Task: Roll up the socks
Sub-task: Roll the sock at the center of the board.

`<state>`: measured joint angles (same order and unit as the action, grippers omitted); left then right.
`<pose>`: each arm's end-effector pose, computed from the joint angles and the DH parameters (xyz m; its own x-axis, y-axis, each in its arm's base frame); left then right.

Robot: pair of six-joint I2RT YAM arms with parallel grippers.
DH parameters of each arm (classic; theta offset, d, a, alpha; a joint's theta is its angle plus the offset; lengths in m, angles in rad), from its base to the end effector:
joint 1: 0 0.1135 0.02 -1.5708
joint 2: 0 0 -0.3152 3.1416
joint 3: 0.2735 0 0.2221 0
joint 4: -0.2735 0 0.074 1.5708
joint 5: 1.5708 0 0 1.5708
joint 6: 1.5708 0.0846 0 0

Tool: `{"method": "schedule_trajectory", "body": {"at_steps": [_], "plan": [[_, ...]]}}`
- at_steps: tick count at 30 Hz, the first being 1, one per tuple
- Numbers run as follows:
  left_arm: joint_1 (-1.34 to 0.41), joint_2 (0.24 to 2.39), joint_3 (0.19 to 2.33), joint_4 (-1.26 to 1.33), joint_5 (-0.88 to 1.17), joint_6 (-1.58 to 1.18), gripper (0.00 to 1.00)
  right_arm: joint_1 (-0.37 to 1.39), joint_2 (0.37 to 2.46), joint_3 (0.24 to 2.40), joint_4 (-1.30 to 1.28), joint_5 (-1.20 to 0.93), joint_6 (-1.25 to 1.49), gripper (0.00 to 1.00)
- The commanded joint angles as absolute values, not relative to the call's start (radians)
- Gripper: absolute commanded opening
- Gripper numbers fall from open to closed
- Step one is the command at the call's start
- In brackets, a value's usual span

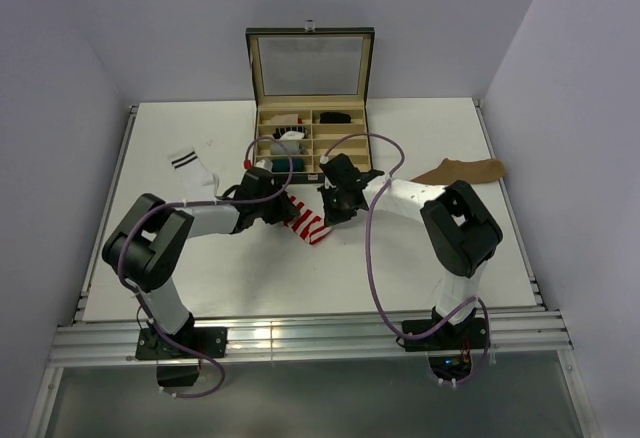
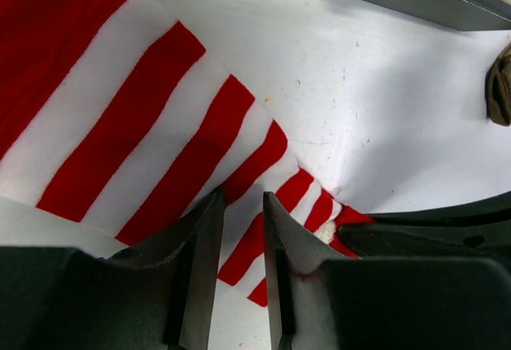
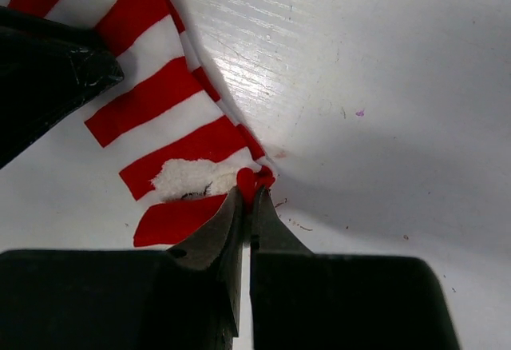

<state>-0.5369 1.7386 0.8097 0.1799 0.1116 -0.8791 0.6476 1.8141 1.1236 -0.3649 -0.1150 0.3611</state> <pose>0.3084 -0.1945 0.1813 -0.8187 -0.4034 -0.4087 -0.0817 0.7863 -0.6124 0.2947 0.2351 0.1920 -0.8768 -0.2232 -0.4258 -0.3577 0.8947 0.2675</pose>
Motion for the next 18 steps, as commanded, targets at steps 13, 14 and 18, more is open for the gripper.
{"method": "schedule_trajectory", "body": {"at_steps": [13, 14, 18], "plan": [[-0.532, 1.752, 0.799, 0.228, 0.135, -0.821, 0.35, 0.670, 1.940, 1.250, -0.482, -0.002, 0.400, 0.00], [-0.532, 1.741, 0.793, 0.239, 0.140, -0.819, 0.36, 0.670, 1.947, 1.250, -0.485, -0.002, 0.402, 0.00], [-0.541, 1.698, 0.773, 0.259, 0.146, -0.798, 0.37, 0.672, 1.963, 1.252, -0.494, 0.029, 0.402, 0.00]]}}
